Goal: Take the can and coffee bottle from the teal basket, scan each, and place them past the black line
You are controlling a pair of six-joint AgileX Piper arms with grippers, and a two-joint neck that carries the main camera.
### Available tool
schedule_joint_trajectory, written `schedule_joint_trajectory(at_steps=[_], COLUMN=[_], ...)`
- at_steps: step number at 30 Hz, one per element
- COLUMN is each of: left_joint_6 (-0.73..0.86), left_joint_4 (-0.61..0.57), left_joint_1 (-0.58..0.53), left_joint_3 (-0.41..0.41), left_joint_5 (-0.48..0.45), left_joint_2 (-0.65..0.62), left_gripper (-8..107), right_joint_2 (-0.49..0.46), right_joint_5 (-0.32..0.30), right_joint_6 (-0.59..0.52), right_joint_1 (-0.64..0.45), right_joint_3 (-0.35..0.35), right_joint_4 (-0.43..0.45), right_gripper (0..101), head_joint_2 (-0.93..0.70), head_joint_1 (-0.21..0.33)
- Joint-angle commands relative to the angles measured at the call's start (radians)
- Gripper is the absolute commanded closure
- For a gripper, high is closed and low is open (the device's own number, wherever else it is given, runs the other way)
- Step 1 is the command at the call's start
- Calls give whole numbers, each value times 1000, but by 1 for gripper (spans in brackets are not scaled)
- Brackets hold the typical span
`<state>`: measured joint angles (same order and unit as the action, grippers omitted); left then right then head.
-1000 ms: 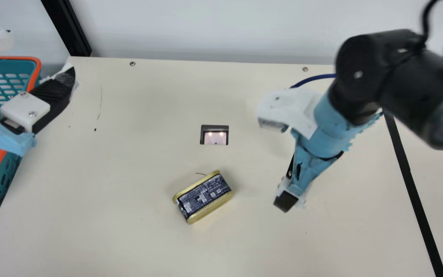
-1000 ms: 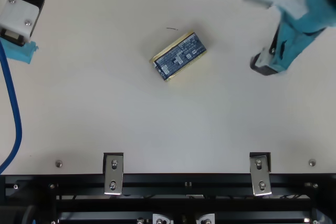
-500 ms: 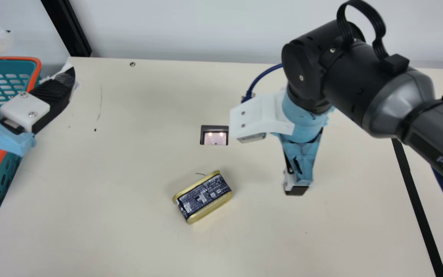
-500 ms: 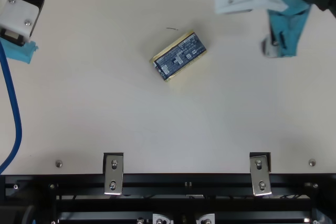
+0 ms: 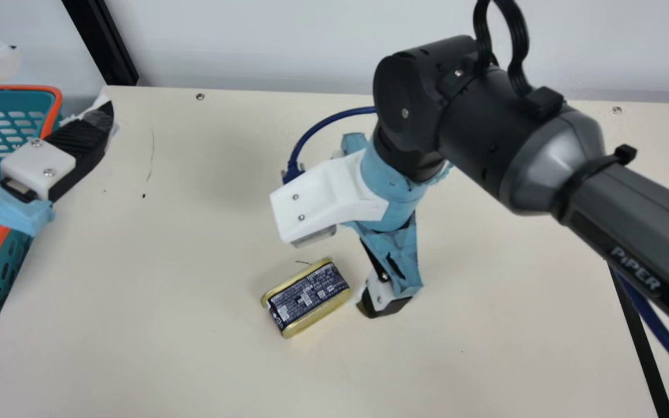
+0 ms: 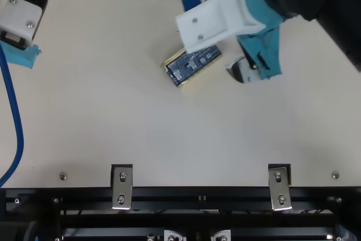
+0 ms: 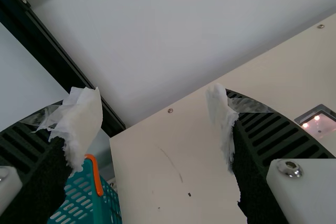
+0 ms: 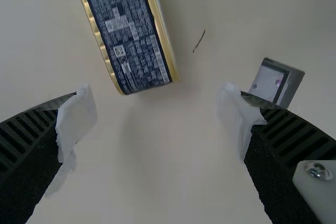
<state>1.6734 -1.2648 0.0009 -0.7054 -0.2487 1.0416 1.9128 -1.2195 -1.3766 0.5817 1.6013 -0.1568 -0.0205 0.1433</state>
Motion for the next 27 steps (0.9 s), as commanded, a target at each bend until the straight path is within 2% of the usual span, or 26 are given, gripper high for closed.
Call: schedule_joint_trajectory(at_steps=[1,10,27], left_joint_6=[0,0,0], left_joint_4=[0,0,0], left_joint_1=[0,0,0], left_joint_3=[0,0,0], left_joint_5=[0,0,0], left_joint_2=[0,0,0], left_gripper=[9,9,9], right_joint_2=[6,48,113], right_joint_5=[0,0,0], right_joint_6=[-18,-81,-109], right_joint_1=[11,63,95], right_joint_3=[10,28,25], right_joint_4=[-28,-101,-83], right_gripper=[0,0,0], head_joint_2=[10,10,10], head_joint_1=[3,3,3])
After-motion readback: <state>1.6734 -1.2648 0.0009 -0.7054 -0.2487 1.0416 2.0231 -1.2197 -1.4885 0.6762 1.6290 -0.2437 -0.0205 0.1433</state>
